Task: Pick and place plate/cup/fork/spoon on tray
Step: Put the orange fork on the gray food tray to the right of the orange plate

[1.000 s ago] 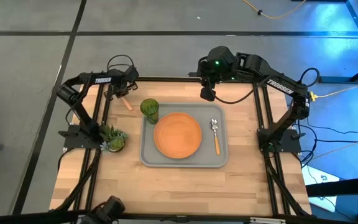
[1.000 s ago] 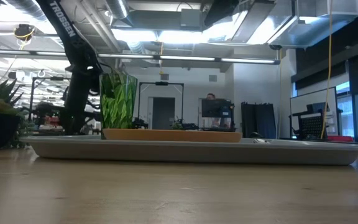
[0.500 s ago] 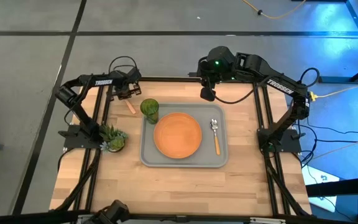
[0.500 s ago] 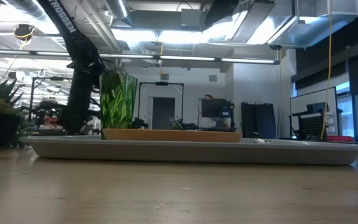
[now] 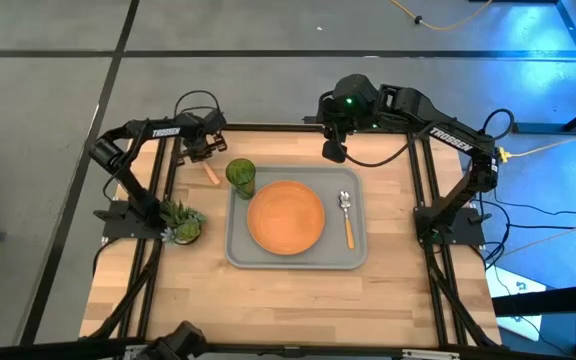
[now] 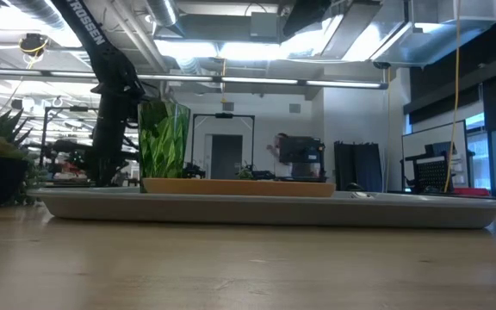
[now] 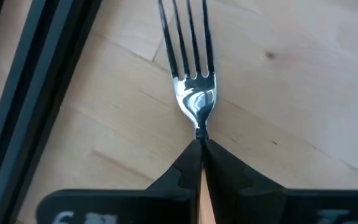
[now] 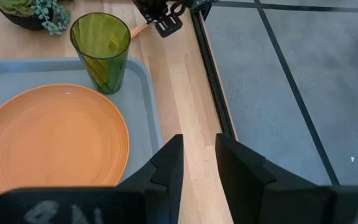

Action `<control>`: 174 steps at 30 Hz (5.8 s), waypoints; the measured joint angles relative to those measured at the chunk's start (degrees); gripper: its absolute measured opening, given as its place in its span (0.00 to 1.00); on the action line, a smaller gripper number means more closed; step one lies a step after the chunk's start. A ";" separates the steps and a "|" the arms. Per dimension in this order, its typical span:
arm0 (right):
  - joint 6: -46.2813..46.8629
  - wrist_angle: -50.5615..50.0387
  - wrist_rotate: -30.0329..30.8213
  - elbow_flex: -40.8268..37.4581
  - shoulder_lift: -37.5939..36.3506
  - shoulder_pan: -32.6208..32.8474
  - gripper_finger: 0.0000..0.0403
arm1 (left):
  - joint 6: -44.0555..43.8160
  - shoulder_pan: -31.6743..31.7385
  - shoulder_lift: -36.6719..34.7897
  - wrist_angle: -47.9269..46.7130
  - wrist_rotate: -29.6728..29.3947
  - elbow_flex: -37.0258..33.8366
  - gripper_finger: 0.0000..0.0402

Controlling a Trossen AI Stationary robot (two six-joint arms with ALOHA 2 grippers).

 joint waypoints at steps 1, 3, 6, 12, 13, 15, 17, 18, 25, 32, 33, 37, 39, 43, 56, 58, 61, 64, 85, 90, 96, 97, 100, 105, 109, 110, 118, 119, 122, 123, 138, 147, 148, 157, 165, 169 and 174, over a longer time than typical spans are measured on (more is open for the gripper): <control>0.00 0.00 0.00 0.00 0.00 0.00 0.25 | 1.24 0.05 0.00 0.04 0.59 0.01 0.04; -0.02 0.00 0.00 0.00 0.00 0.00 0.25 | 2.49 0.04 0.00 0.03 0.58 0.02 0.04; -0.07 0.00 0.00 0.00 0.00 0.00 0.25 | 1.30 -0.52 -0.34 0.10 -0.62 0.02 0.04; -0.11 0.00 -0.02 0.00 0.00 0.00 0.25 | 0.62 -1.66 -3.35 -0.32 -3.67 0.42 0.04; -0.12 0.00 -0.02 0.00 0.00 0.00 0.25 | 0.38 -1.64 -3.84 -0.35 -3.80 0.42 0.04; -0.11 0.00 -0.02 0.00 0.00 0.00 0.25 | 0.27 -1.62 -4.52 -0.51 -3.76 0.42 0.04; -0.13 0.00 -0.02 0.00 0.00 0.00 0.25 | 1.48 -1.58 -4.74 -0.55 -3.51 0.42 0.04; -0.11 0.00 0.00 0.00 0.00 0.00 0.25 | 2.70 -1.58 -4.72 -0.73 -3.29 0.42 0.04; -0.04 0.00 0.00 0.00 0.00 0.00 0.25 | 12.51 -1.28 -4.72 -1.39 -1.48 0.42 0.04; -0.02 0.00 -0.02 0.00 0.00 0.00 0.25 | 7.40 0.89 -4.70 -1.90 1.04 0.42 0.04; -0.02 0.00 0.00 0.00 0.00 0.00 0.25 | 7.58 1.35 -4.70 -2.32 1.20 0.42 0.04; -0.02 0.00 0.00 0.00 0.00 0.00 0.25 | 8.93 2.46 -4.68 -3.14 2.77 0.42 0.04; -0.02 0.00 0.00 0.00 0.00 0.00 0.25 | 8.98 2.81 -4.68 -3.14 4.56 0.42 0.04; -0.08 0.00 0.00 0.00 0.00 0.00 0.25 | 8.63 3.61 -4.68 -3.07 7.63 0.42 0.05; -0.20 0.00 0.00 0.00 0.00 0.00 0.25 | 5.64 4.08 -4.68 -3.59 8.53 0.42 0.15; -0.20 0.00 0.00 0.00 0.00 0.00 0.25 | 4.62 4.08 -4.68 -3.62 8.69 0.42 0.15; -0.19 0.00 0.00 0.00 0.00 0.00 0.25 | 2.39 4.06 -4.66 -3.81 8.07 0.42 0.15; -0.17 0.00 0.00 0.00 0.00 0.00 0.25 | 0.62 4.06 -4.66 -4.12 7.00 0.42 0.15; -0.18 0.00 0.00 0.00 0.00 0.00 0.25 | -4.66 3.52 -4.61 -3.24 4.18 0.42 0.15; -0.17 0.00 0.00 0.00 0.00 0.00 0.25 | -5.02 3.52 -4.61 -2.70 4.26 0.42 0.15; -0.17 0.00 0.00 0.00 0.00 0.00 0.25 | -5.00 3.52 -4.61 -2.72 4.63 0.42 0.14; -0.17 0.00 0.00 0.00 0.00 0.00 0.25 | -5.01 3.54 -4.61 -2.68 5.03 0.40 0.14; -0.17 0.00 0.00 0.00 0.00 -0.02 0.25 | -5.81 3.53 -4.61 -1.03 6.55 -1.00 0.14; -0.17 0.00 0.00 0.00 0.00 0.00 0.25 | -7.89 2.56 -4.62 3.32 6.83 -4.45 0.14; -0.19 0.00 0.02 0.00 0.00 0.00 0.25 | -7.99 2.01 -4.57 4.22 5.45 -4.63 0.14; -0.17 0.00 0.00 0.00 0.00 0.00 0.25 | -7.93 2.03 -4.57 4.45 5.28 -4.59 0.14; -0.10 0.00 0.04 0.00 0.00 -0.02 0.25 | -7.93 2.18 -4.57 4.23 3.96 -4.61 0.14; -0.09 0.00 0.04 0.00 0.00 -0.01 0.25 | -7.97 2.18 -4.57 4.21 3.94 -4.61 0.14; -0.07 0.00 0.04 0.00 0.00 -0.01 0.25 | -8.53 2.18 -4.57 5.26 3.59 -5.28 0.14; -0.07 0.00 0.04 0.00 0.00 0.00 0.25 | -9.06 2.18 -4.57 5.77 3.71 -5.86 0.14; -0.15 0.59 0.04 0.00 0.00 -0.01 0.25 | -4.84 2.18 -4.83 7.73 4.85 -8.61 0.12; -0.04 0.59 0.04 0.00 0.00 -0.02 0.25 | -3.32 2.18 -4.79 7.75 4.54 -8.65 0.04; -0.04 0.59 0.04 0.00 0.00 -0.01 0.25 | -3.31 2.18 -4.77 7.77 4.52 -8.66 0.04; -0.02 0.59 0.02 0.00 0.00 -0.02 0.25 | 2.76 2.20 -4.33 6.57 4.73 -5.81 0.03; 0.00 0.52 0.00 0.00 0.00 0.00 0.25 | 5.80 2.18 -4.35 5.26 4.48 -3.32 0.03; 0.00 0.50 0.01 0.00 0.00 -0.01 0.25 | 7.40 2.18 -4.37 4.91 5.45 -3.32 0.03; 0.00 0.48 0.04 0.00 0.00 0.00 0.25 | 10.53 2.18 -4.46 4.76 6.41 -3.32 0.03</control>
